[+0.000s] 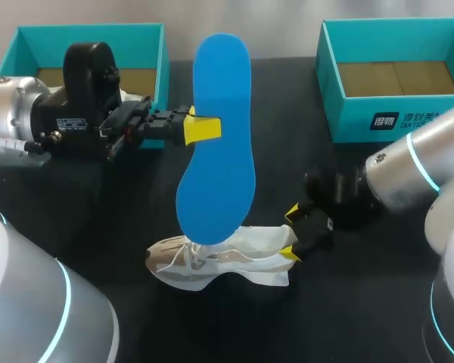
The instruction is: Take the shoe out of the shoebox, open the shoe tongue, remove and reinsert the insole, then place the shoe into the shoebox
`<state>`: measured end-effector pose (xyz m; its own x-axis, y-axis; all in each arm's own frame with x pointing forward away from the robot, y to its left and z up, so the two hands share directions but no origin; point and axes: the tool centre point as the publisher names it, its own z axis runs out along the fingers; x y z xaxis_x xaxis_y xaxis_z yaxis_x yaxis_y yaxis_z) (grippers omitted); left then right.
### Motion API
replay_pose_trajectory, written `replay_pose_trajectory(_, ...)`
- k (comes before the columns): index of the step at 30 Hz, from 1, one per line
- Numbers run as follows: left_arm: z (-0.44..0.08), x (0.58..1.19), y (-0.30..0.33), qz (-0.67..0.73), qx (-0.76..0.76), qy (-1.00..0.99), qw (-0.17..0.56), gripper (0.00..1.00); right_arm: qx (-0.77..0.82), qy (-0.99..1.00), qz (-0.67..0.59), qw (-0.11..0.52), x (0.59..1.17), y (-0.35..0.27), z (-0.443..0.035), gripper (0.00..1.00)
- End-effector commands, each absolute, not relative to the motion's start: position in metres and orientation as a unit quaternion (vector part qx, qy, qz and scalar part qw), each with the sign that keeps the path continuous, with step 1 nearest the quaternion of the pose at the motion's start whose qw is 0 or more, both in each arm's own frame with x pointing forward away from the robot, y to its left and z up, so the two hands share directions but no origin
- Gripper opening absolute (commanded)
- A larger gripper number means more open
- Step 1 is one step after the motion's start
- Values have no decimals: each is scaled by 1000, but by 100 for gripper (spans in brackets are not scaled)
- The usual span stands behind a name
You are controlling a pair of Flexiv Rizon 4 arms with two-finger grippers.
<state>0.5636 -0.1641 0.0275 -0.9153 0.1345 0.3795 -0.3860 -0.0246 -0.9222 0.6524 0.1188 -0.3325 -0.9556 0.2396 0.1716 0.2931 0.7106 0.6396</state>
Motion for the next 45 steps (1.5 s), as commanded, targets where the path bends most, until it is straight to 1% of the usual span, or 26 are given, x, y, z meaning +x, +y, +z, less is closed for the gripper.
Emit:
replay_pose_trajectory(1,28,564,-165,710,93,-673,183,0,-139,-983,-97,78,651,124,-323,100)
replay_pose_trajectory(4,28,564,-165,710,93,-673,183,0,-140,-983,-92,76,652,130,-316,100)
replay_pose_trajectory(9,28,564,-165,710,93,-673,183,0,-147,-985,-46,72,652,138,-307,100)
replay_pose_trajectory(15,28,564,-165,710,93,-673,183,0,-139,-989,-14,52,652,139,-311,100)
replay_pose_trajectory(20,28,564,-165,710,93,-673,183,0,-127,-991,-15,30,653,138,-315,100)
replay_pose_trajectory(38,28,564,-165,710,93,-673,183,0,-108,-994,-20,29,662,149,-320,100)
replay_pose_trajectory(45,28,564,-165,710,93,-673,183,0,-93,-995,-35,10,669,155,-311,100)
